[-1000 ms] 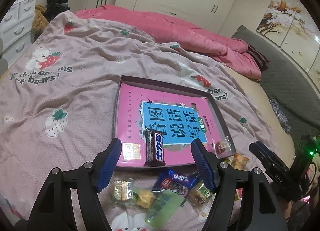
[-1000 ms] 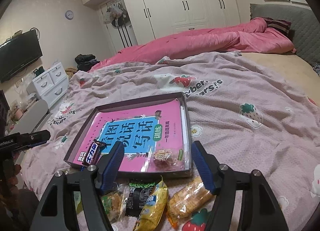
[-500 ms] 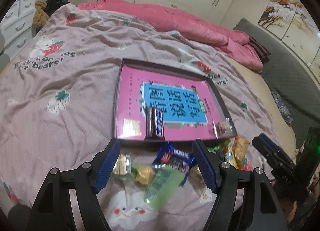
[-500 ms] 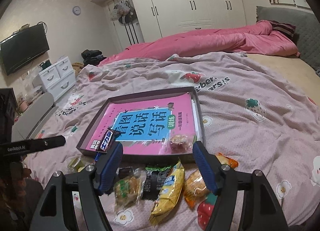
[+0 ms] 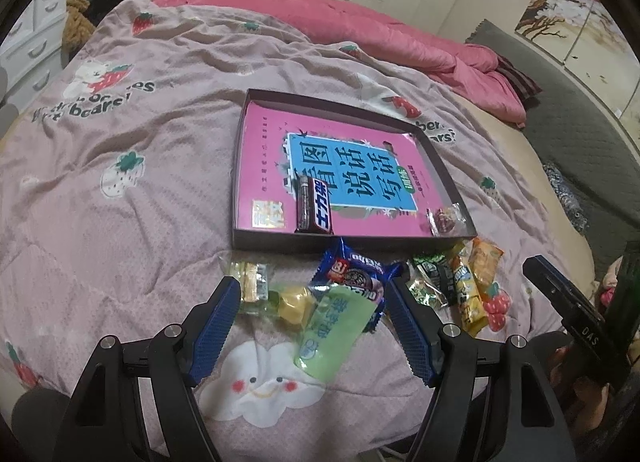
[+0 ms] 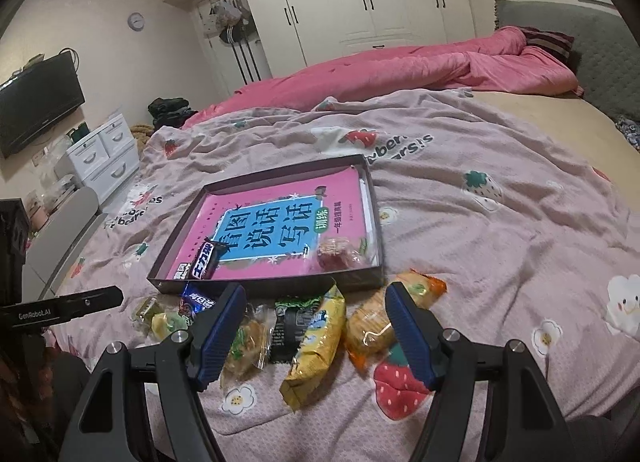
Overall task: Organize snacks
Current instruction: 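Move both tools back toward the remaining snacks in front of the tray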
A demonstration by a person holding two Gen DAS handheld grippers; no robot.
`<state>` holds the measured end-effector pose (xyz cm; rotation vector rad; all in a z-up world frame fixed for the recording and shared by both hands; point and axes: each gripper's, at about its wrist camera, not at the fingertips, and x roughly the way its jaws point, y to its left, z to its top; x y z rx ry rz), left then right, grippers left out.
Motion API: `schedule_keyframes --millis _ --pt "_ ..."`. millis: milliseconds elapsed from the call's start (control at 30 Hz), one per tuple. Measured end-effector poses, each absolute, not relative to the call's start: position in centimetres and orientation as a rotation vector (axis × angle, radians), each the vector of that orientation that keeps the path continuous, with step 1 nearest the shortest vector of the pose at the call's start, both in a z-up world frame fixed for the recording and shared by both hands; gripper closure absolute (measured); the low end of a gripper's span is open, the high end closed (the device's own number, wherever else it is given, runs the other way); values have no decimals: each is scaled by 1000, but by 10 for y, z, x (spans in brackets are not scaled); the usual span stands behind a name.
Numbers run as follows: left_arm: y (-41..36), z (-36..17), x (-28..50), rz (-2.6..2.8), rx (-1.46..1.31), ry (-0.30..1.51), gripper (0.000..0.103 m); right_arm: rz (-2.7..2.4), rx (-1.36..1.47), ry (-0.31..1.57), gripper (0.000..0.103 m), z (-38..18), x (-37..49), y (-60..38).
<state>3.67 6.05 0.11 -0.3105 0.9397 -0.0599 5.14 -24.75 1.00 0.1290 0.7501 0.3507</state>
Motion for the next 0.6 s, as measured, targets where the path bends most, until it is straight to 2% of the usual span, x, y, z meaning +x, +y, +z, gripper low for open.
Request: schedule_keyframes --millis 367,600 --pt "54 -1 33 -52 -275 957 27 292 157 765 31 10 46 -261" --pt "63 -13 37 -24 -263 980 27 227 206 843 31 -7 55 -275"
